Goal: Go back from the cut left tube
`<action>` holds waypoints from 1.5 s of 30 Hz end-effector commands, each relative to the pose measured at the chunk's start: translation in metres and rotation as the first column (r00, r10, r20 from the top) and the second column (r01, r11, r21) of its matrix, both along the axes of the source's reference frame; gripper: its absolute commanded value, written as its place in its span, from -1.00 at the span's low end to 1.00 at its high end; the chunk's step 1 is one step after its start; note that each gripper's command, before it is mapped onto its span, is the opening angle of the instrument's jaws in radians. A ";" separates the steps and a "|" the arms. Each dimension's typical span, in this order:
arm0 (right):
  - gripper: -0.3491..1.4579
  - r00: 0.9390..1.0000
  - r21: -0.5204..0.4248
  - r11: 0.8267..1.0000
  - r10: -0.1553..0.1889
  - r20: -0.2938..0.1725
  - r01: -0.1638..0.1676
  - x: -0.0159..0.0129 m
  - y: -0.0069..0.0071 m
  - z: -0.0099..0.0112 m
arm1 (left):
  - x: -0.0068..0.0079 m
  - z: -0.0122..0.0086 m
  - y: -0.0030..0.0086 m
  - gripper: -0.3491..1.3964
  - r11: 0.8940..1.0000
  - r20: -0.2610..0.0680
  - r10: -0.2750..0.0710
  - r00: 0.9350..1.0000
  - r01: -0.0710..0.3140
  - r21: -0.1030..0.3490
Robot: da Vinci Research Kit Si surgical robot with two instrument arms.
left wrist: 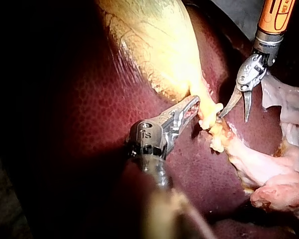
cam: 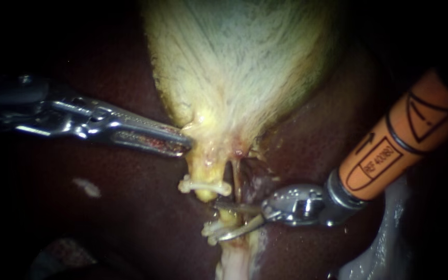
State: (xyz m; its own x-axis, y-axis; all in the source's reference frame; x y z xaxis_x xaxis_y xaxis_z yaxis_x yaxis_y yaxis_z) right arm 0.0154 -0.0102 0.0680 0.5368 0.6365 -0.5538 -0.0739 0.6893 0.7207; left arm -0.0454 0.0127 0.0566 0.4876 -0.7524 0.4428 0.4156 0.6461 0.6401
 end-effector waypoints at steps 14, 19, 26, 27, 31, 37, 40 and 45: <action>0.97 0.999 -0.329 0.944 0.038 0.032 -0.026 -0.0075 0.0062 -0.0045 | 0.0000 0.0000 0.0000 -1.00 1.000 0.001 0.000 1.000 0.000 0.000; 0.97 0.999 -0.408 0.913 0.034 0.009 -0.027 -0.0083 0.0071 -0.0050 | -0.0001 0.0000 0.0000 -1.00 1.000 0.001 0.000 1.000 0.000 0.000; 0.97 1.000 -0.417 0.909 0.030 0.006 -0.025 -0.0082 0.0069 -0.0048 | -0.0004 0.0002 -0.0002 -1.00 1.000 -0.001 -0.001 1.000 0.001 -0.002; 0.97 1.000 -0.417 0.909 0.030 0.006 -0.025 -0.0082 0.0069 -0.0048 | -0.0006 0.0003 -0.0004 -1.00 1.000 -0.004 -0.004 1.000 0.004 -0.005; 0.97 1.000 -0.422 0.906 0.027 0.005 -0.023 -0.0082 0.0069 -0.0047 | -0.0016 0.0018 -0.0017 -1.00 1.000 0.002 0.004 1.000 -0.004 -0.006; 0.97 1.000 -0.449 0.894 0.009 0.000 -0.008 -0.0082 0.0069 -0.0047 | -0.0036 0.0045 -0.0035 -1.00 1.000 0.013 0.018 1.000 -0.018 -0.007; 0.97 1.000 -0.453 0.891 0.007 0.000 -0.006 -0.0082 0.0069 -0.0047 | -0.0041 0.0052 -0.0037 -1.00 1.000 0.015 0.020 1.000 -0.020 -0.007; 0.97 1.000 -0.458 0.889 0.003 -0.001 -0.004 -0.0082 0.0069 -0.0047 | -0.0041 0.0051 -0.0033 -1.00 1.000 0.016 0.021 1.000 -0.021 -0.005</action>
